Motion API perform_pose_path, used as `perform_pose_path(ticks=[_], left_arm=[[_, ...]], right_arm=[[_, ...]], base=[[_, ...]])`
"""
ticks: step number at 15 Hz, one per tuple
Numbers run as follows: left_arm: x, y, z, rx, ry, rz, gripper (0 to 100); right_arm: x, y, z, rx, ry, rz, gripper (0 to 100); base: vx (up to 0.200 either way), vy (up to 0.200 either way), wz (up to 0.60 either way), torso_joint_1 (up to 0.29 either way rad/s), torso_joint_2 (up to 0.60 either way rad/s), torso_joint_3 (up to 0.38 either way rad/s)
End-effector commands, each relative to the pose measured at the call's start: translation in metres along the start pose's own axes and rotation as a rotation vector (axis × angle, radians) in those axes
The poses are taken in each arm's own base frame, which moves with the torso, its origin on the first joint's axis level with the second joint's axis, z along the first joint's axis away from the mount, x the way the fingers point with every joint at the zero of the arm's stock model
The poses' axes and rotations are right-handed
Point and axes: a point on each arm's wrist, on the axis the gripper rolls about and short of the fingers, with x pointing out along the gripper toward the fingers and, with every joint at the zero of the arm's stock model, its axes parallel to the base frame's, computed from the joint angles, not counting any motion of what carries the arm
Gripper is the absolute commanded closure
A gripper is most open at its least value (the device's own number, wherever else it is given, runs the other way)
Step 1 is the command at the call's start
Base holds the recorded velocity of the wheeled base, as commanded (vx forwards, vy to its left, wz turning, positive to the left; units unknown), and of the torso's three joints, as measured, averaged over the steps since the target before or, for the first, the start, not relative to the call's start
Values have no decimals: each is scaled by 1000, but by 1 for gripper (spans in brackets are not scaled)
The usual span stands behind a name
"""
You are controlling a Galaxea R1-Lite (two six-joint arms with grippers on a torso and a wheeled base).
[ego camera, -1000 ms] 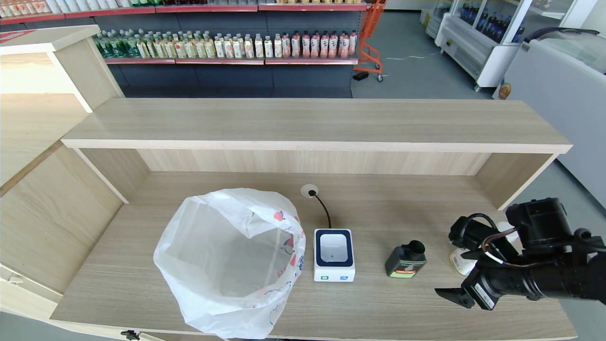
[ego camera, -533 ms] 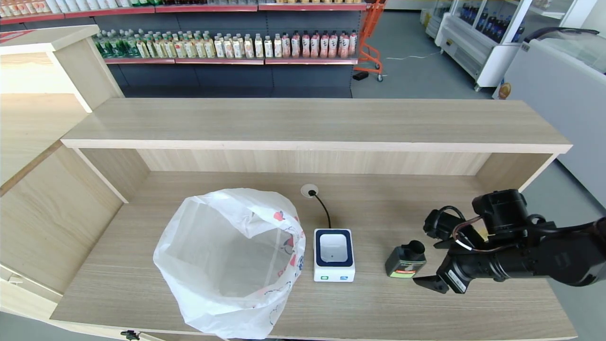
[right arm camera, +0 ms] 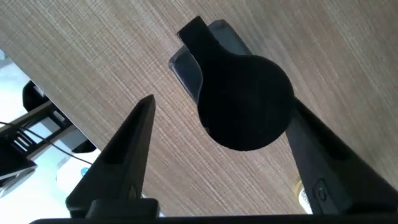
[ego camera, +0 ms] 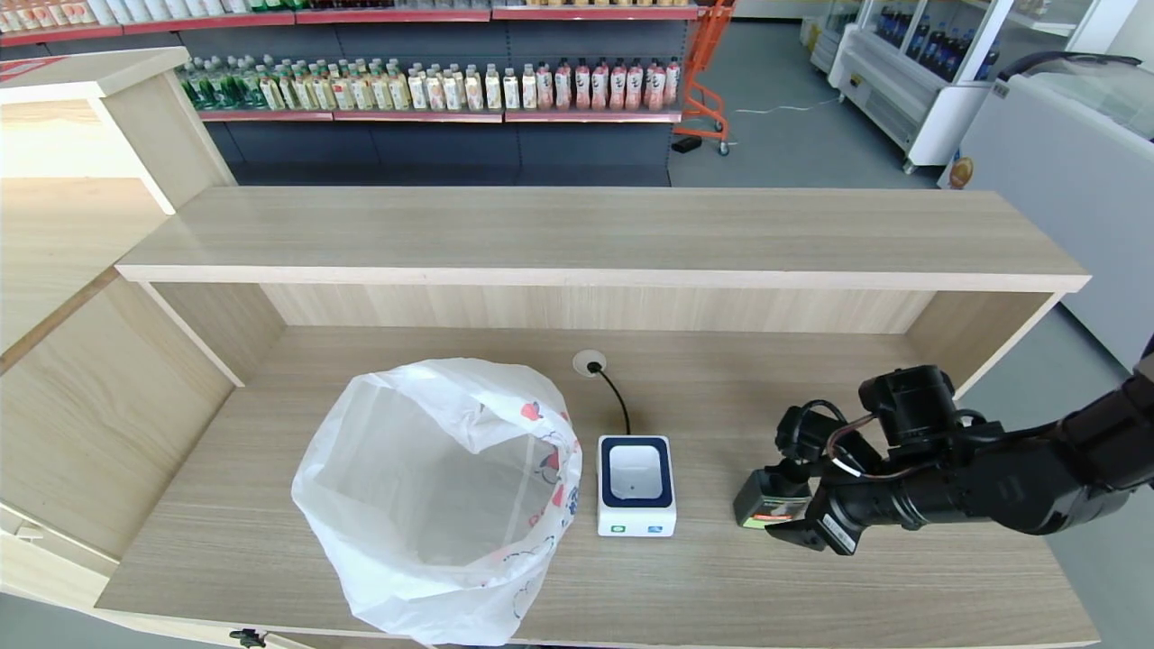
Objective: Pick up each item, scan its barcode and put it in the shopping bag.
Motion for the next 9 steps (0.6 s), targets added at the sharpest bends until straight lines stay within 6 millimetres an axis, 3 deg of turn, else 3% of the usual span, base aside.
perform_pose_path(ticks=[1, 6, 9], left_arm=[[0, 0, 0, -1, 0, 0, 0], [0, 0, 0, -1, 0, 1, 0], [0, 0, 0, -1, 0, 1, 0]], right_arm=[[5, 0, 0, 0, 4, 8, 100], [3, 2, 0, -3, -4, 8, 100], [-28, -4, 8, 71, -97, -79, 100]], base=[[0, 0, 0, 0, 0, 0], [0, 0, 0, 0, 0, 0], [0, 0, 0, 0, 0, 0]])
